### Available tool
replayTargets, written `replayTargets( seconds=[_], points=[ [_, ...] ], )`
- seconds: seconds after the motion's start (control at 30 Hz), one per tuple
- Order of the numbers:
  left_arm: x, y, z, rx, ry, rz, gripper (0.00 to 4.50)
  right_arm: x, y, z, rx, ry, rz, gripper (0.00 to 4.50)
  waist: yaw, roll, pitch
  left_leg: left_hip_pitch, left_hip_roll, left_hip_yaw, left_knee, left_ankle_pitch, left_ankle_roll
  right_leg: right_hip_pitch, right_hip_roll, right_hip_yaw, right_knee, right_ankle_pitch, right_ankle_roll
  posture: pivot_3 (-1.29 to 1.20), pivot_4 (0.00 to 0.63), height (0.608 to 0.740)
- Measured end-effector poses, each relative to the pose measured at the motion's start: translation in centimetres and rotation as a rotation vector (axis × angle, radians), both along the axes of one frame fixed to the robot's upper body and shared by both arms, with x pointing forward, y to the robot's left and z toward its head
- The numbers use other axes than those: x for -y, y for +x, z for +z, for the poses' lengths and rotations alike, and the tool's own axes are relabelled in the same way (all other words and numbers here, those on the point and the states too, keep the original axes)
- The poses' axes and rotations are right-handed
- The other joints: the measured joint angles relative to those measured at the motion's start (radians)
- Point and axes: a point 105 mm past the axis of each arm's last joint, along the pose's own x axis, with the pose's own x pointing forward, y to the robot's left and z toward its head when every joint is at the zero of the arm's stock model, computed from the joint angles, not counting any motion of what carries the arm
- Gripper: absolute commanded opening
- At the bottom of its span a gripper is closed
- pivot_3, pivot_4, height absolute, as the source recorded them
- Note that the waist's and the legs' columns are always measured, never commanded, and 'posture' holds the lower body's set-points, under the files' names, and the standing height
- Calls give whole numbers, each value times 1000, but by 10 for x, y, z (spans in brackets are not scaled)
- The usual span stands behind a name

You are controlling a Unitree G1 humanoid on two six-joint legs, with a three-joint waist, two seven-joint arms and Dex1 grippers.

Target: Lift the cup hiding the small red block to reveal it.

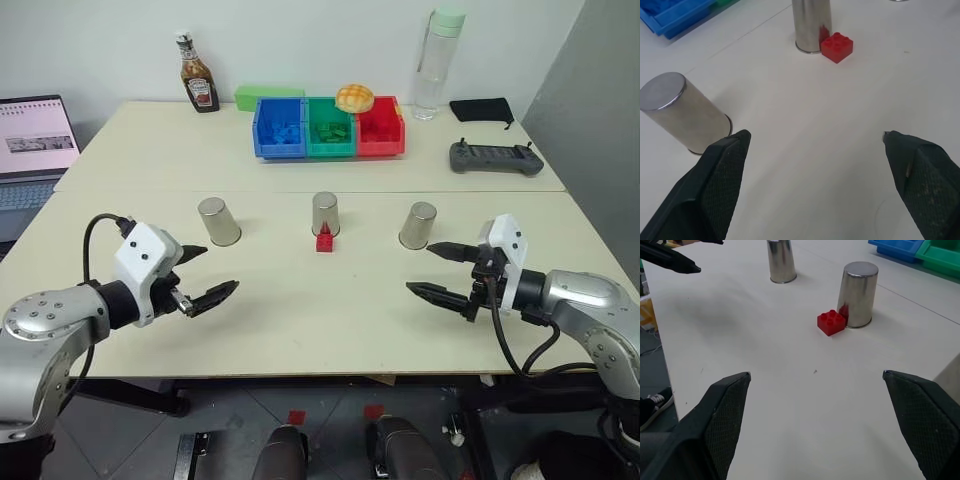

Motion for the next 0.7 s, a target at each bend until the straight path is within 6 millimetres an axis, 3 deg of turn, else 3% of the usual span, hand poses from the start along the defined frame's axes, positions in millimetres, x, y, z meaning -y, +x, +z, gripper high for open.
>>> replayTargets(
  seconds=[0.3,0.7],
  points=[
    [1,-1,10,1,-45,-8,4482,-1,0,3,5,4,0,4500,0,0,0,0,0,0,0,0,0,0,0,0,0,0,0,0,150,740],
    [4,-4,7,-5,-27,-8,4482,-1,2,6,25,5,4,4500,0,0,0,0,0,0,0,0,0,0,0,0,0,0,0,0,150,740]
  ],
)
